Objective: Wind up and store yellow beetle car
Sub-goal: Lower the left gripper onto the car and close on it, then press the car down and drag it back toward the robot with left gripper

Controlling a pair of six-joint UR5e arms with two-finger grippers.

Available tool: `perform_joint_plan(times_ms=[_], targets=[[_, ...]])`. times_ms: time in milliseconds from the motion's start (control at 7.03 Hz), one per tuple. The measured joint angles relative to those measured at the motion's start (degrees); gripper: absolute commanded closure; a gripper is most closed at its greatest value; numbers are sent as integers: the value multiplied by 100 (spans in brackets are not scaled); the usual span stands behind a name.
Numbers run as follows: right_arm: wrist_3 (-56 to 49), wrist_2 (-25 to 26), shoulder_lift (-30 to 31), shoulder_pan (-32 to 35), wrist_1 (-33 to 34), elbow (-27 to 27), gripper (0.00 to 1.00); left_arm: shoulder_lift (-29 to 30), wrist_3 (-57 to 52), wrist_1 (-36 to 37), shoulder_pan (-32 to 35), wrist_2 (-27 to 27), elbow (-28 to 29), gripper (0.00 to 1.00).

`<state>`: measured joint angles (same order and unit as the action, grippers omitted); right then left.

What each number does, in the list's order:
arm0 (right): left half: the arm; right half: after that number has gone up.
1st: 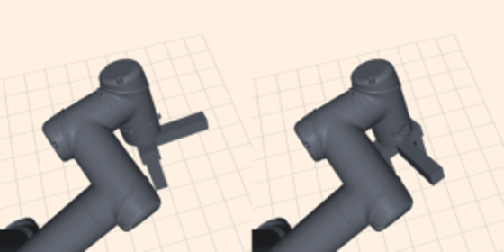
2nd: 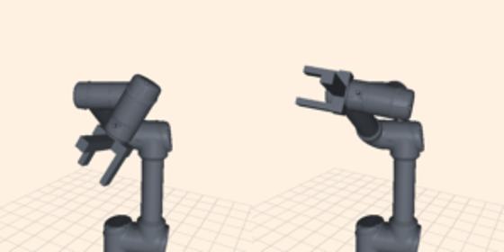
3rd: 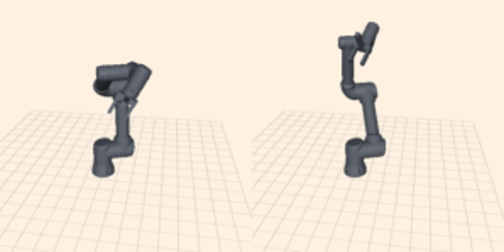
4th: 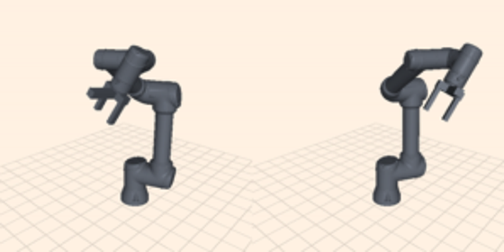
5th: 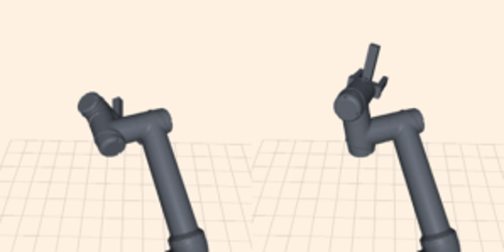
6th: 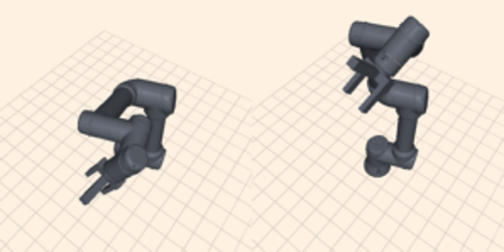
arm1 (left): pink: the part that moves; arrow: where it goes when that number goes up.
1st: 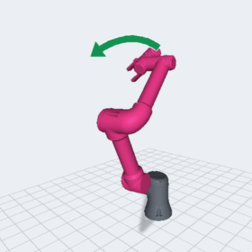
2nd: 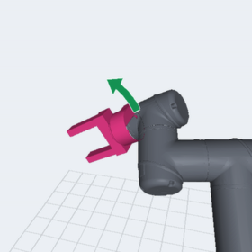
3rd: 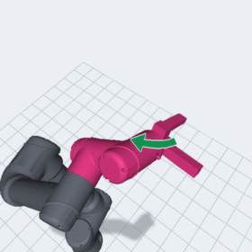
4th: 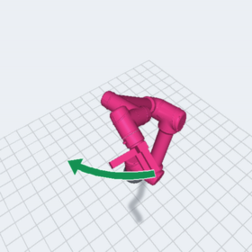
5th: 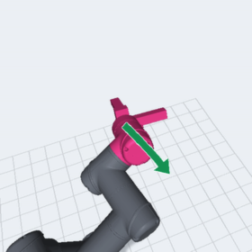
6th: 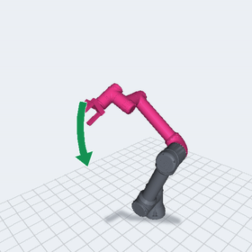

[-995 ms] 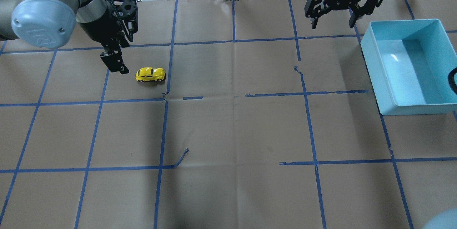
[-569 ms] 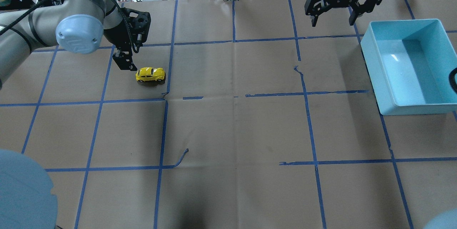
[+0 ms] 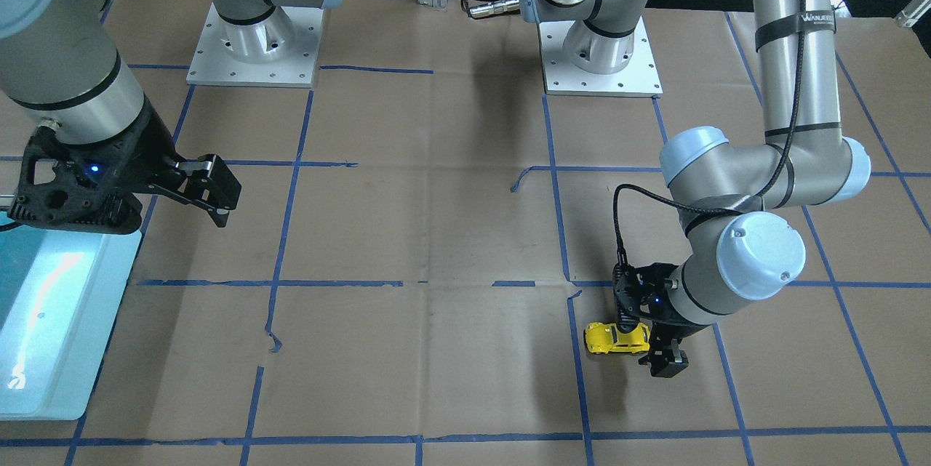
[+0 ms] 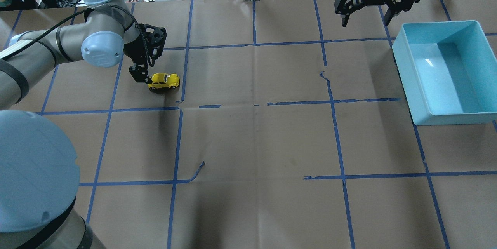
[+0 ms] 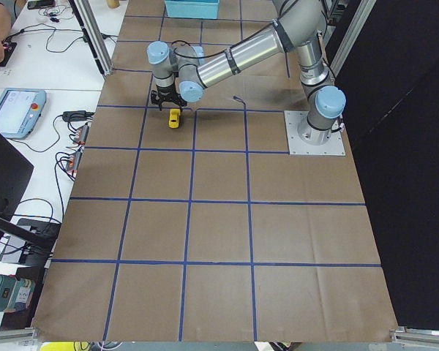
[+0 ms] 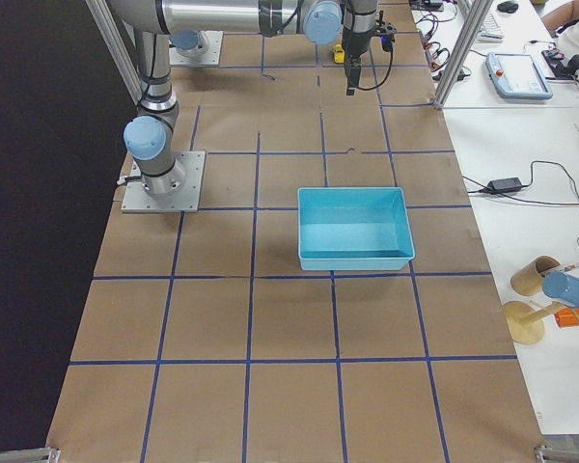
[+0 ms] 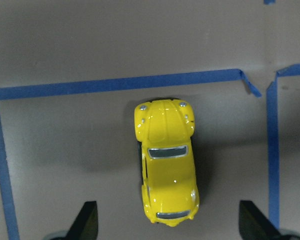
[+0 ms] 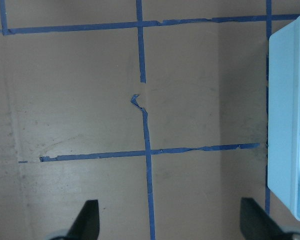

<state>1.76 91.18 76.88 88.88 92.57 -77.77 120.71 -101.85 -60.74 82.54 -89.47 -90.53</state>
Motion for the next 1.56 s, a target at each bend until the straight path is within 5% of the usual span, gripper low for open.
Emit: perform_joint_plan(times_ms=[142,427,711,995,1564], targets=[[-11,-89,68,-10,0,-20,0,106,-14,48,9,0,-5,5],[-30,-142,424,-21,-42,-277,0,240,-18,122,41,0,-41,39],[-34,-143,787,-39,-43,-694,0,273,-28,134,57,-2,-80,83],[-35,-109,883,-45,-74,-839,0,213,-63,133,59,-2,-81,92],[-29,-107,843,-46,-52,-850,0,27,-35,131,316,40,-47,92]])
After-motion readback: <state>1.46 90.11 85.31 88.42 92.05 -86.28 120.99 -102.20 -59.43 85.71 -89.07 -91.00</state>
